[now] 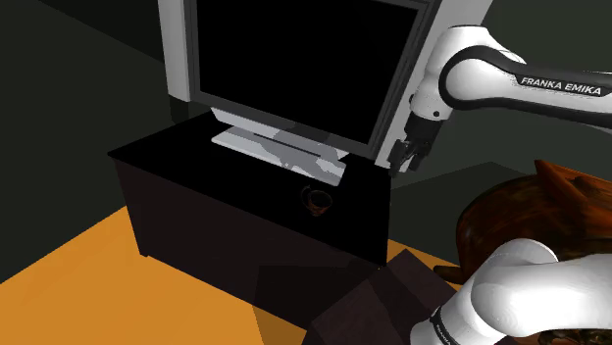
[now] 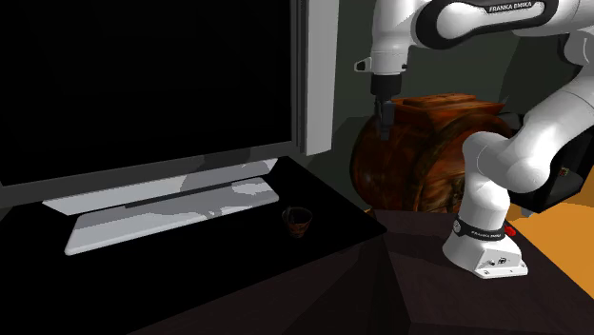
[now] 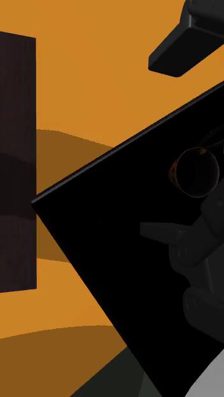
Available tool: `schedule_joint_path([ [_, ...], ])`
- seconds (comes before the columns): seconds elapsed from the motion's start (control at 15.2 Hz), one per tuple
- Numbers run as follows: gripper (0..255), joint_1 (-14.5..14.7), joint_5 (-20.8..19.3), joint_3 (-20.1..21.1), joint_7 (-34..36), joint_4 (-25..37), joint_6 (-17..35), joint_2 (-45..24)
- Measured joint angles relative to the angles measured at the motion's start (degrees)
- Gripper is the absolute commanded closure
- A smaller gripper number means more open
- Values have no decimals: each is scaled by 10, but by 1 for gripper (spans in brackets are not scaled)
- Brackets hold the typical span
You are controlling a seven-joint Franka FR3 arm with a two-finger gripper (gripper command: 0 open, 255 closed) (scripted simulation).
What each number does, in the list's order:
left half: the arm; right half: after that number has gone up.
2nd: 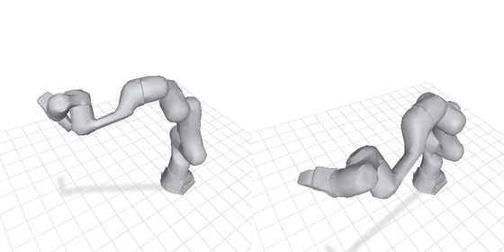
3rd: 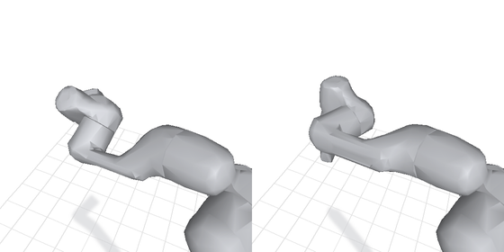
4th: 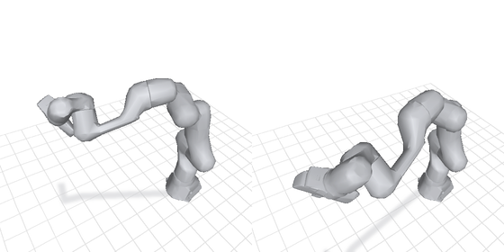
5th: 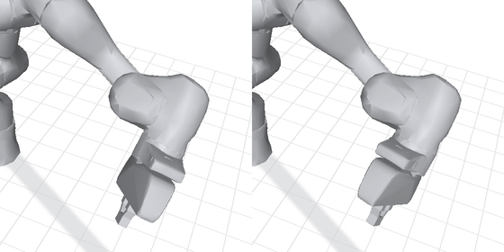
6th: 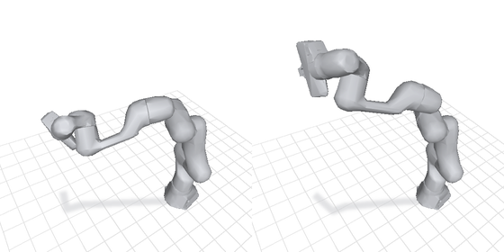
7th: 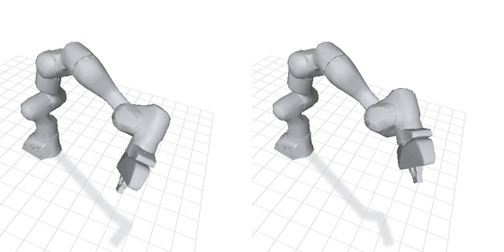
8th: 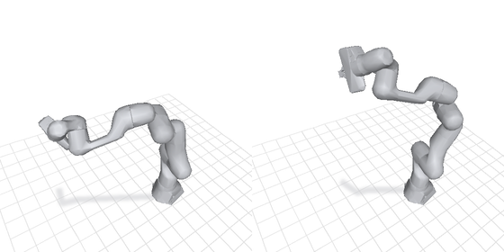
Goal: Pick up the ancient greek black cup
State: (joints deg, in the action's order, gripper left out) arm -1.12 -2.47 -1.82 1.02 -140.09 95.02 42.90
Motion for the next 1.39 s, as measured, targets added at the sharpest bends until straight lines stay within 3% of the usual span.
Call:
schedule_joint_path([
  [0.2, 0, 2, 4, 9, 14, 4, 16, -24],
  [0.66, 0, 3, 8, 45, 81, 44, 105, -176],
  [1.06, 0, 3, -4, 68, 141, 108, 164, -319],
  [1.39, 0, 8, -21, 81, 194, 196, 181, -442],
])
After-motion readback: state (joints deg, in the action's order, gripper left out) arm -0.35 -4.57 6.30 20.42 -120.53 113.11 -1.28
